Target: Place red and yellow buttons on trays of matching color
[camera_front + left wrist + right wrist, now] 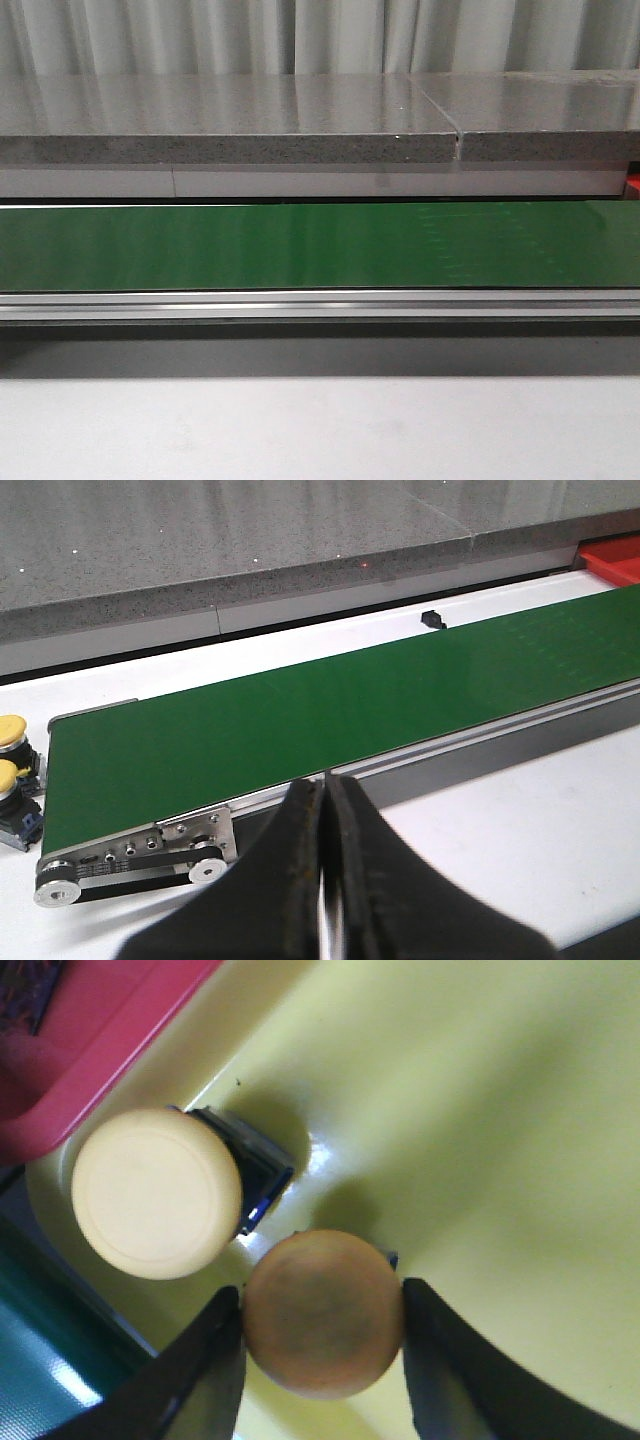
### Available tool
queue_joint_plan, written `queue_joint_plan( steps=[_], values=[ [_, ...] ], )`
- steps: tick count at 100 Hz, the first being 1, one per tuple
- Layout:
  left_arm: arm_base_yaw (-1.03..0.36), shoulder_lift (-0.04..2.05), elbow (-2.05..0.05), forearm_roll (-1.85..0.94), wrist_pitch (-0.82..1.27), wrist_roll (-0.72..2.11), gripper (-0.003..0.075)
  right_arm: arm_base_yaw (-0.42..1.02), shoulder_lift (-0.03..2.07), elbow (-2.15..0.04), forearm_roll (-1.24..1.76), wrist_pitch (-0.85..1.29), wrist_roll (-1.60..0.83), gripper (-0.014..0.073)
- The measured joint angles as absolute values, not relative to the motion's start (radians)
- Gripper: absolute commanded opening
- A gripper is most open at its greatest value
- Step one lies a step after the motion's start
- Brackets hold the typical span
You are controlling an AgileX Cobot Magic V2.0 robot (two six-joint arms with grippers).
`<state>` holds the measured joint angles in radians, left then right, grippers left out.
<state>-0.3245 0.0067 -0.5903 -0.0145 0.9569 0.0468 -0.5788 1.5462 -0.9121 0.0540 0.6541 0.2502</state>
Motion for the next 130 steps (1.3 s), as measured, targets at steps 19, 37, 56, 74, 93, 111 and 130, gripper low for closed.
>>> queue_joint_plan(
  steps=[19, 37, 56, 74, 93, 111, 130],
  values=[
    [-0.324, 0.007, -0.59, -0.015, 0.957, 0.047, -0.0021, -0.579, 1.552, -0.912, 0.055, 0.652, 0.25, 0.0555],
    [-0.324, 0.007, -0.59, -0.015, 0.957, 0.047, -0.0021, -0.579, 1.554, -0.912, 0.057, 0.652, 0.25, 0.0554],
    [-0.324, 0.007, -0.59, -0.015, 0.957, 0.047, -0.0021, -0.579, 1.512, -0.912, 0.057, 0.652, 0.25, 0.0554],
    [-0.324, 0.007, -0.59, -0.015, 0.957, 0.047, -0.0021, -0.547, 1.419, -0.912, 0.057, 0.652, 0.218, 0.054],
    [-0.324, 0.007, -0.59, -0.015, 0.957, 0.047, -0.0021, -0.382, 1.319, -0.912, 0.051, 0.656, 0.132, 0.0389],
    [-0.324, 0.007, -0.59, -0.015, 0.957, 0.047, -0.0021, -0.194, 1.225, -0.91, 0.02, 0.688, 0.109, 0.0072],
    [-0.324, 0.007, -0.59, -0.015, 0.957, 0.047, -0.0021, -0.026, 1.129, -0.91, 0.0, 0.723, 0.093, -0.0065]
  ],
)
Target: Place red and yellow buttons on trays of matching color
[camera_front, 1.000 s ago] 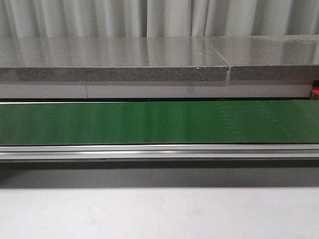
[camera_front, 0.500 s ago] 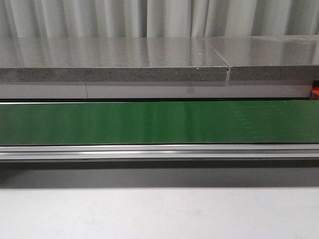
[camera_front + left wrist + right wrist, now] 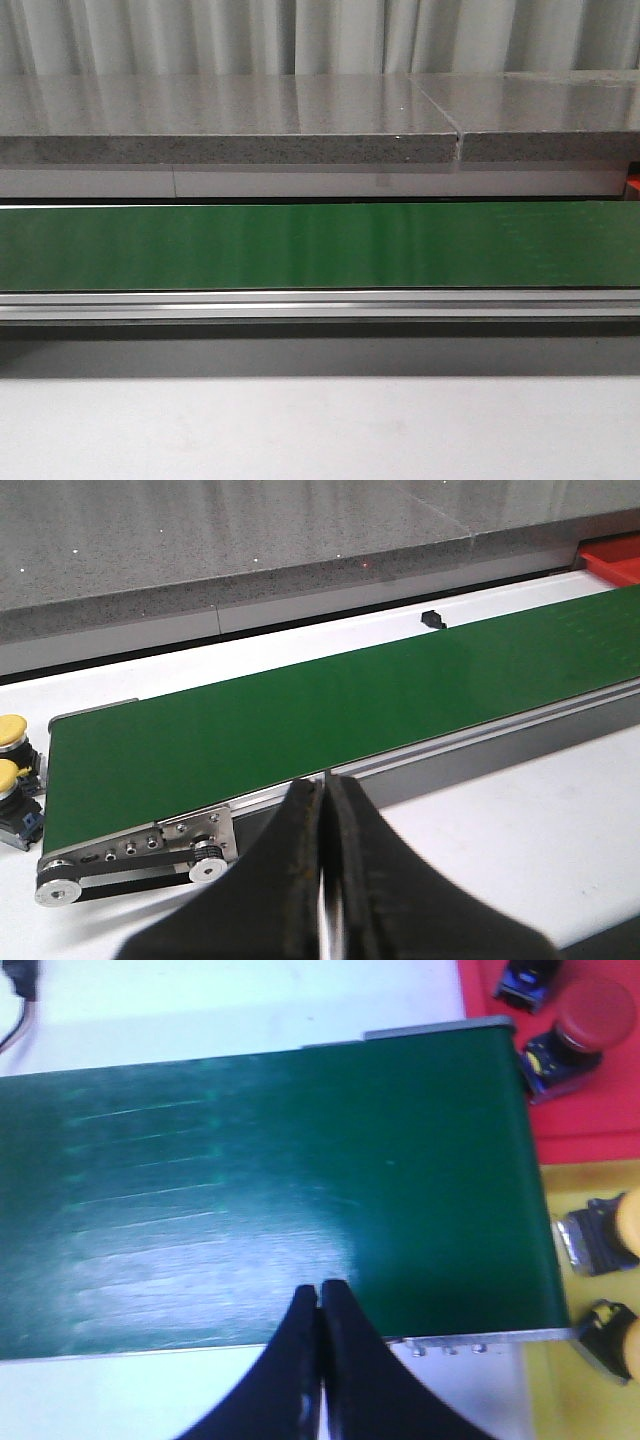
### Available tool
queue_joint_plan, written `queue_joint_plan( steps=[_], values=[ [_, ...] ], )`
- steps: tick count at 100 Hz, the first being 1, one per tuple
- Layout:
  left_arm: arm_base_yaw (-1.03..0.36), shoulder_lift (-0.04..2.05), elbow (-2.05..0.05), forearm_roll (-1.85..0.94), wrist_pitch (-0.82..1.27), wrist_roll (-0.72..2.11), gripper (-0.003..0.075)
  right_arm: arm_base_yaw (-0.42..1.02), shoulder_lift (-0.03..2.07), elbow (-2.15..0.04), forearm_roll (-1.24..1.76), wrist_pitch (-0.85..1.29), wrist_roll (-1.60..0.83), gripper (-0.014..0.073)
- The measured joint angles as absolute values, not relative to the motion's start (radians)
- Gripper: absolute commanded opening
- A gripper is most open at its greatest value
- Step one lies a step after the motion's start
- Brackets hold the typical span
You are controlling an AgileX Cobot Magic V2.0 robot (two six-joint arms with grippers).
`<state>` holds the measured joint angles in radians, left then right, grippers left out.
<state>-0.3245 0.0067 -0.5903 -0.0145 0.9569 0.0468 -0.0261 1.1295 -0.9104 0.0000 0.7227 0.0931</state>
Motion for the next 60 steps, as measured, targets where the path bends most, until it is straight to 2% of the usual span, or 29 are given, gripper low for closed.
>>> queue_joint_plan(
  steps=[29, 60],
  values=[
    [-0.324, 0.007, -0.59, -0.015, 0.957, 0.047, -0.0021, 0.142, 0.965, -0.862, -0.005, 0.724, 0.091, -0.0064],
    [-0.324, 0.007, -0.59, -0.015, 0.953, 0.047, -0.0021, 0.164, 0.677, -0.66, -0.007, 0.698, 0.091, -0.0064]
  ],
)
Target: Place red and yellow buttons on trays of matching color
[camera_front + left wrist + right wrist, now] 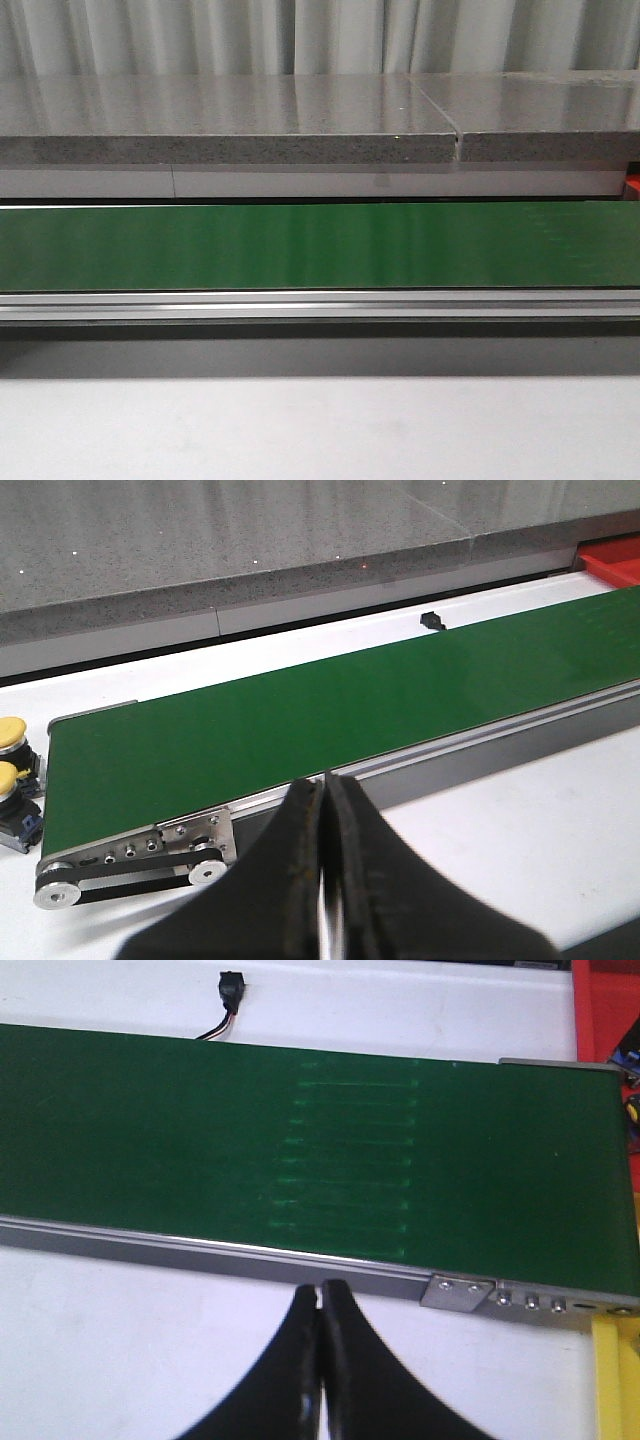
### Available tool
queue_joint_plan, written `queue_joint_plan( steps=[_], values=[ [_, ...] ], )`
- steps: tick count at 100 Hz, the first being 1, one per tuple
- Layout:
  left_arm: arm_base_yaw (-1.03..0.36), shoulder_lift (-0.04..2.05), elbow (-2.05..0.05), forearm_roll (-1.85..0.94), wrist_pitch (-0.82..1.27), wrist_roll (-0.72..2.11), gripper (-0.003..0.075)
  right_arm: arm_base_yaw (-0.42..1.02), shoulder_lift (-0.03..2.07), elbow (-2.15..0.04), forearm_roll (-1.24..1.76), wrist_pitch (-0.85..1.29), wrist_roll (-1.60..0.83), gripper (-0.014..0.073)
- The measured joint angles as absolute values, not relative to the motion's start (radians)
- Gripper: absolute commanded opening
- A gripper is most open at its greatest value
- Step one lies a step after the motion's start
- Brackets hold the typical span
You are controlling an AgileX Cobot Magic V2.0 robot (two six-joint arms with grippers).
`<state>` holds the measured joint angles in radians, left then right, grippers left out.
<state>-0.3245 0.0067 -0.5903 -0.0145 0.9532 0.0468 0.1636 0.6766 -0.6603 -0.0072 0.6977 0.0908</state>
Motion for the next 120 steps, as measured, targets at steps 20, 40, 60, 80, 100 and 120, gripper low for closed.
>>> queue_joint_plan(
  steps=[20, 40, 60, 80, 100, 120],
  values=[
    [-0.324, 0.007, -0.59, -0.015, 0.951, 0.047, -0.0021, 0.164, 0.47, -0.554, -0.009, 0.698, 0.091, -0.0064],
    [-0.324, 0.007, -0.59, -0.015, 0.951, 0.047, -0.0021, 0.164, 0.309, -0.493, -0.009, 0.7, 0.088, -0.0064],
    [-0.324, 0.007, -0.59, -0.015, 0.916, 0.047, -0.0021, 0.164, 0.278, -0.482, -0.009, 0.706, 0.088, -0.0064],
    [-0.324, 0.029, -0.59, 0.021, 0.878, 0.0, -0.0021, 0.164, 0.276, -0.481, -0.009, 0.707, 0.088, -0.0064],
    [-0.326, 0.168, -0.59, 0.189, 0.775, -0.226, -0.0021, 0.164, 0.276, -0.481, -0.009, 0.707, 0.088, -0.0064],
    [-0.326, 0.384, -0.59, 0.231, 0.734, -0.323, -0.0021, 0.164, 0.276, -0.481, -0.009, 0.708, 0.088, -0.0064]
  ],
)
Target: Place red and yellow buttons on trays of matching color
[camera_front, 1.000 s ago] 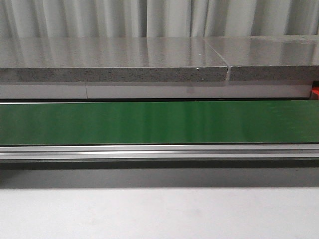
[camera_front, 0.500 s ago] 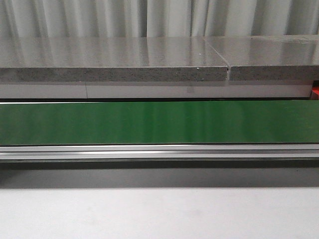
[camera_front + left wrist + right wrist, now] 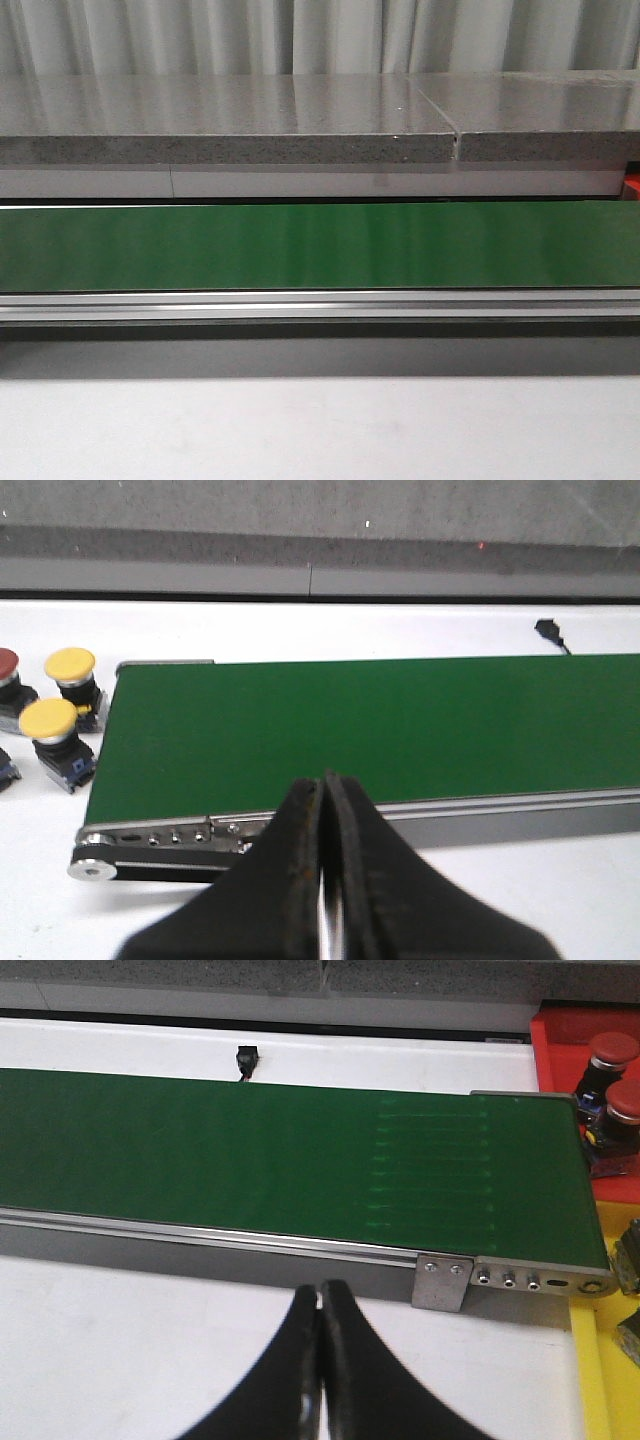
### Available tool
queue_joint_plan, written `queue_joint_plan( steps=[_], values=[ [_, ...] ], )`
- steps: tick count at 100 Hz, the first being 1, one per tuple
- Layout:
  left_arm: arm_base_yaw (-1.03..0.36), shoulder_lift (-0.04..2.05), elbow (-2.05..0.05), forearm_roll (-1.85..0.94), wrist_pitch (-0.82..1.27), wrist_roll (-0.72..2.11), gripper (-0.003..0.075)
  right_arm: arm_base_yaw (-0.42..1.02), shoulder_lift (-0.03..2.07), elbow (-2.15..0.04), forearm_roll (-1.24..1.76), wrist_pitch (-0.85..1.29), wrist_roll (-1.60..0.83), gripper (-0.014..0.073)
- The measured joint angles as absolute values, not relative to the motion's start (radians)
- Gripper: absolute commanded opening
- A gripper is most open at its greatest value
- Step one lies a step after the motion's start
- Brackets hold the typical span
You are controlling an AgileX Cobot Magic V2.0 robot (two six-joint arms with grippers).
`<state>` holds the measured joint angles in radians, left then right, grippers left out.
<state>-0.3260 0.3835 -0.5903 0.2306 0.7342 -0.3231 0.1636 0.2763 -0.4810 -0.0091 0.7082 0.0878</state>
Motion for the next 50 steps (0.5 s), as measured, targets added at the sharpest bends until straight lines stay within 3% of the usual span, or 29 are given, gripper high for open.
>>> queue_joint_plan(
  steps=[34, 50],
  values=[
    [-0.324, 0.79, -0.729, 0.225, 0.658, -0.368, -0.002, 0.164, 0.276, -0.481, -0.009, 0.71, 0.088, -0.0064],
    [-0.253, 0.992, -0.853, 0.176, 0.641, -0.368, -0.002, 0.164, 0.276, -0.481, -0.009, 0.71, 0.088, -0.0064]
  ],
)
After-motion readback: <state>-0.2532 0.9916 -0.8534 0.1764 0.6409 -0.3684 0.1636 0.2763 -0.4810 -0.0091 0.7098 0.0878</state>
